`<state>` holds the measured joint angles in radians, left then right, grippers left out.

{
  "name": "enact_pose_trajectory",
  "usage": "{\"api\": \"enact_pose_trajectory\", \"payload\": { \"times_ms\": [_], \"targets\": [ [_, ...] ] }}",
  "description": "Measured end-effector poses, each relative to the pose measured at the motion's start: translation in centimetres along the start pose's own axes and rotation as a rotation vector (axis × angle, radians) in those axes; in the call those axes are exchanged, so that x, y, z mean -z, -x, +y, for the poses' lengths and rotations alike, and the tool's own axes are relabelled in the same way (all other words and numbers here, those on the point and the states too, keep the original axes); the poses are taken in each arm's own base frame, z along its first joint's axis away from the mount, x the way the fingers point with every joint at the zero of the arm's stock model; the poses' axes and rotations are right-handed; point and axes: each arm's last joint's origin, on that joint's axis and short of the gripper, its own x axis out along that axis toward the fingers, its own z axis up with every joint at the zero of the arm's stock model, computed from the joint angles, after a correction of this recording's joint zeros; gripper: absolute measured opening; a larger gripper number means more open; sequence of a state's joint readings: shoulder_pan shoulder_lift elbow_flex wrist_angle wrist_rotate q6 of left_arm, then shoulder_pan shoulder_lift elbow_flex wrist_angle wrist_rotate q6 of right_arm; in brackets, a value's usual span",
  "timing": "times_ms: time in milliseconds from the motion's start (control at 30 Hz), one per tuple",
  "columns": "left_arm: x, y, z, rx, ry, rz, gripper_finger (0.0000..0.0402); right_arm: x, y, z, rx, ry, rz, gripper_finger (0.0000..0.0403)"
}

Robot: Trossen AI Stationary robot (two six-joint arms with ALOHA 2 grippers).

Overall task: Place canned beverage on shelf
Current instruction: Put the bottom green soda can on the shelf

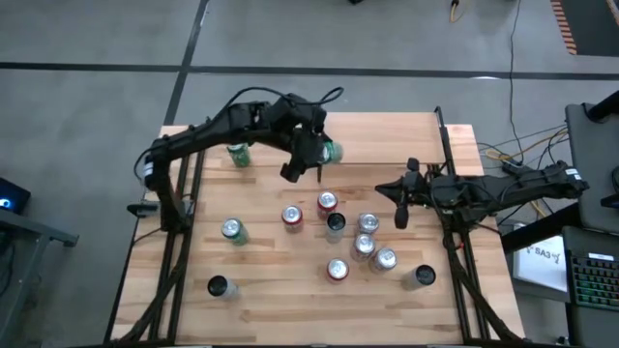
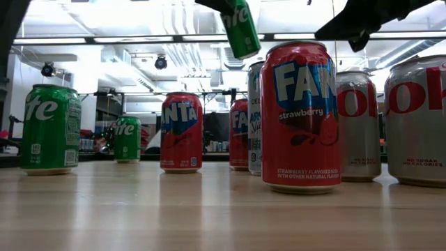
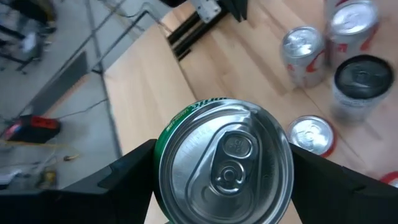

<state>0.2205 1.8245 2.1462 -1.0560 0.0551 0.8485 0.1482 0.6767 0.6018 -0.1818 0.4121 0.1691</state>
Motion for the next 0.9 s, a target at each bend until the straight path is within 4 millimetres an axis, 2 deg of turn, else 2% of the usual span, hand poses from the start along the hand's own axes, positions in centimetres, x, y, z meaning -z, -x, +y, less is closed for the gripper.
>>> {"api": "enact_pose_trajectory", "payload": {
  "times_ms": [267, 567, 900],
  "targets": [
    [0.6, 0.1, 2.0, 0.092, -0.005, -0.016, 0.0286, 0.2, -0.5, 0.2, 0.004, -0.012, 0.022, 0.0009],
    [1.4, -1.6, 2.5, 0.100, -0.030, 0.004, 0.0286, 0.7, -0.2, 0.0, 0.008, -0.013, 0.069, 0.0009],
    [2.8, -5.0, 3.6, 0.089, 0.001, 0.028, 0.0286, 1.2, 0.2, -0.3, 0.022, -0.048, 0.118, 0.0009]
  ]
}}
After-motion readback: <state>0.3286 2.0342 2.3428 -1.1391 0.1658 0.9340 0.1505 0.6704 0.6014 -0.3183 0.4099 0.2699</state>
